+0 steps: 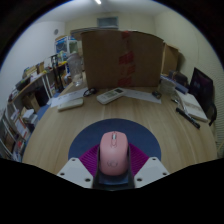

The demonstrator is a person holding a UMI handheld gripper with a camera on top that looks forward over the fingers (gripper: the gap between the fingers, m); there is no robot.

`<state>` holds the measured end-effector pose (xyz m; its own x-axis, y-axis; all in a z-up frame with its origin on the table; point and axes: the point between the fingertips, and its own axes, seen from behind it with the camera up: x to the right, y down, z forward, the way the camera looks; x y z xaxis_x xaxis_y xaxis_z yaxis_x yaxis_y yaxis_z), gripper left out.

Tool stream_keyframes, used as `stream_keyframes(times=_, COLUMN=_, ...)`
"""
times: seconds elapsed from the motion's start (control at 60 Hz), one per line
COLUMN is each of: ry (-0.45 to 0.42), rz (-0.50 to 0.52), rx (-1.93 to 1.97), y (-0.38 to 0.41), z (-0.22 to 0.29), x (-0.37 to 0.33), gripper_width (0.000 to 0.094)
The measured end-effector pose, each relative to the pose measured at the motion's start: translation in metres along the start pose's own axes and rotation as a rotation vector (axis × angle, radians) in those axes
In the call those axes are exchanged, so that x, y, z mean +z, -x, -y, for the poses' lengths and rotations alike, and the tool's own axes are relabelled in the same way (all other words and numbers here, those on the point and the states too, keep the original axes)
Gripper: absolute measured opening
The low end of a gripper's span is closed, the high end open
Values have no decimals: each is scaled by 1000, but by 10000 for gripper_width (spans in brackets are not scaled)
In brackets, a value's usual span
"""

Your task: Arrange mouse

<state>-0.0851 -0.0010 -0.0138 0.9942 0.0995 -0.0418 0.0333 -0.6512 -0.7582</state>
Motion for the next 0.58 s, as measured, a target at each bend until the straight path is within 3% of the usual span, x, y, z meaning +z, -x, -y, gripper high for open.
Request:
stream_keyframes(times=0.033, ry=-2, rz=13, rx=13, y=1, z=1, x=2, gripper_width=471)
stream_keyframes(times=0.05, ry=4, rz=19, rx=11, y=2, z=1, x=3, gripper_width=560)
stream_keyframes(times=0.067, ry=6, rz=24, rx=4, y=2, z=1, x=3, gripper_width=514)
stream_keyframes(times=0.083, ry=10, rz=30, rx=-3, y=3, z=1, x=3, gripper_width=555)
stream_keyframes(times=0.183, ry=60, rz=86, rx=1, y=16, z=-1, x=-7, gripper_width=888)
stream_keyframes(times=0.233, ry=65, rz=81, rx=22, y=18, z=-1, x=-16, gripper_width=825)
stream_keyframes(times=0.583, ry=-30, rz=-20, rx=194, y=38, z=-19, x=-175, gripper_width=839)
